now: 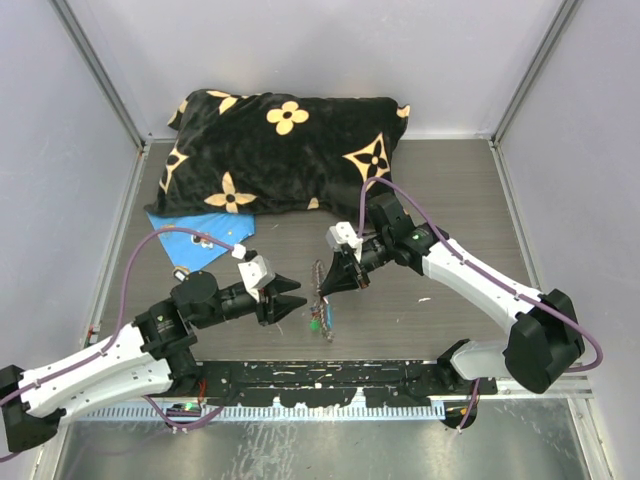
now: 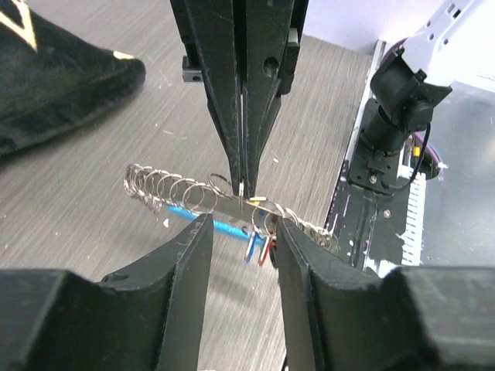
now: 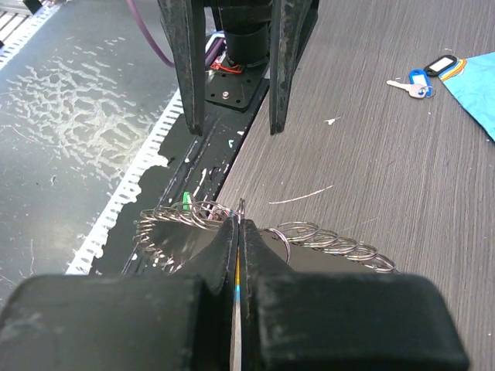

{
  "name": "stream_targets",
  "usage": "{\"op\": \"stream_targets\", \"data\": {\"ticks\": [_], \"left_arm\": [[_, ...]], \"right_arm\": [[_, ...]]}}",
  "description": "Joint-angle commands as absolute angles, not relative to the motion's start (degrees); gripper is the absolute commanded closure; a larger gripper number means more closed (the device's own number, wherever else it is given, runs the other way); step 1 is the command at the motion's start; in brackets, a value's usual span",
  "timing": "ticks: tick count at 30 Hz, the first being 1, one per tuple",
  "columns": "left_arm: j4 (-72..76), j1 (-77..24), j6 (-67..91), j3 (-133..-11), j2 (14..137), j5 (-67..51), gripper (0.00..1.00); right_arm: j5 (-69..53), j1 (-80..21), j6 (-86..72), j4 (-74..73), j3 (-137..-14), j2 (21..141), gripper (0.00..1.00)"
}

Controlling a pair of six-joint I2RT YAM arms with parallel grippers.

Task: Remove the keys from the keyring
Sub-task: Remove the key from the keyring.

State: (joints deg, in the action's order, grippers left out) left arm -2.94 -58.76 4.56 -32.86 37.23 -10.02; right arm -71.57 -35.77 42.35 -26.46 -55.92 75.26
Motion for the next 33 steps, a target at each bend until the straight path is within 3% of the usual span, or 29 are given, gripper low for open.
{"op": "stream_targets", "data": {"ticks": [1,10,33], "left_arm": [[12.5,-58.6,4.6,-30.2,37.9,-10.8,0.61],[17.1,-58.6,3.8,-30.2,44.4,-12.3,0.66],[16.1,-58.6,2.8,-29.6,46.0,-13.0,0.73]], "right_arm": [[-74.0,-35.5,44.5,-27.7,-59.3,73.5,0.99],[-74.4,-35.2,44.8,-28.4,-59.6,73.4,0.99],[-76.1,-34.3,45.5,-30.1,-60.8,72.9,0.99]]}}
